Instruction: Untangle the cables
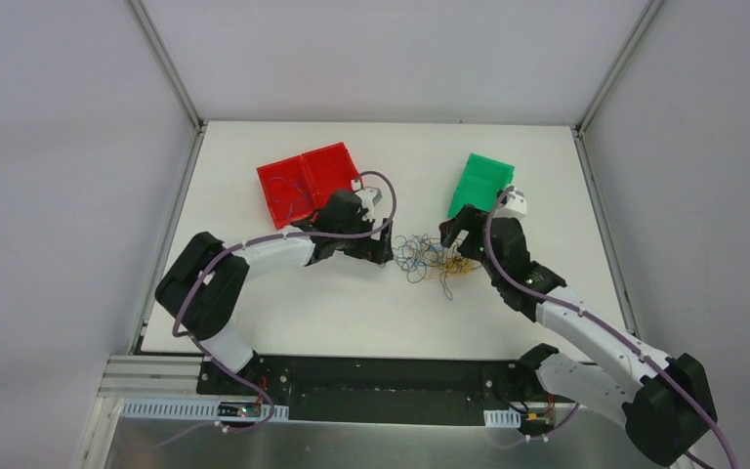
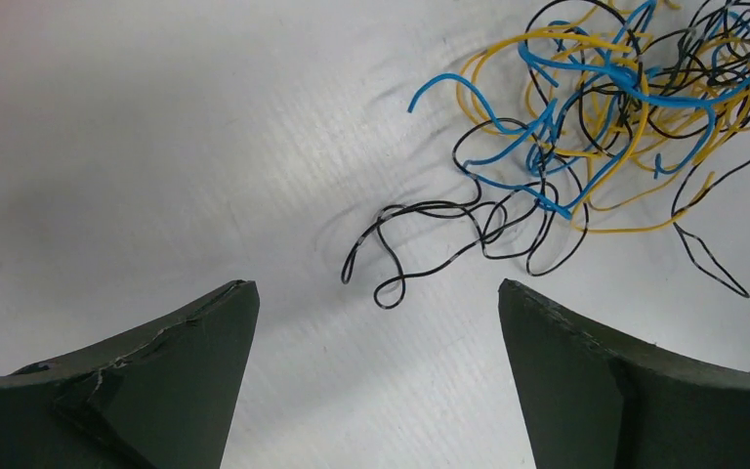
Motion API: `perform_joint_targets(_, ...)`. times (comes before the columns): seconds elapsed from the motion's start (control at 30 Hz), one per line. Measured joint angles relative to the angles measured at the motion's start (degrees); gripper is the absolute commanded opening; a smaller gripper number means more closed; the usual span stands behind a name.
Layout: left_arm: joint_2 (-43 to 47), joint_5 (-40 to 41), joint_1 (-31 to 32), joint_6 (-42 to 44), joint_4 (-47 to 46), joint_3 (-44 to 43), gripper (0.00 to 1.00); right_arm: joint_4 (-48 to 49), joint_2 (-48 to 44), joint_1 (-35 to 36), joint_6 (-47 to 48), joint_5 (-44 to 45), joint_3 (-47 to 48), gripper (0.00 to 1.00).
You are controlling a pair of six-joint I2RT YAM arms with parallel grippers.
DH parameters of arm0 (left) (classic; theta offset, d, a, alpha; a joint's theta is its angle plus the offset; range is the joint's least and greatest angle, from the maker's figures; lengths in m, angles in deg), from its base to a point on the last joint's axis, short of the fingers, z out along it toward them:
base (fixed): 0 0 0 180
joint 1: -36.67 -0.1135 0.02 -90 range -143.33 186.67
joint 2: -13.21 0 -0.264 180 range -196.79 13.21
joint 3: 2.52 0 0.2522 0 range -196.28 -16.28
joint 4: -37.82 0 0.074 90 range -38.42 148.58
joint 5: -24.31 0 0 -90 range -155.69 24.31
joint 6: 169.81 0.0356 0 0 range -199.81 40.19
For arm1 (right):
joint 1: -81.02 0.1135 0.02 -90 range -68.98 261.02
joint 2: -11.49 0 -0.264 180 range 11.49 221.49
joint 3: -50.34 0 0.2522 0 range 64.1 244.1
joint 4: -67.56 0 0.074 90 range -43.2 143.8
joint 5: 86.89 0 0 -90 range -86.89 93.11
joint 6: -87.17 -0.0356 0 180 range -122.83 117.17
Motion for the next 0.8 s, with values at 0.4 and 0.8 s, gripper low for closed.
perform_joint_targets(0.4,-10.69,1.95,7.80,17.00,5.81,-15.41,0.82,-0.26,-4.55,-0.17,-1.25,-1.29,-0.92,0.84)
perform_joint_targets(0.8,-9.75,6.54,7.50,23.52,15.93,-15.89,0.71,-0.83,-4.04,-0.22,-1.42,-1.88,-1.18,0.85)
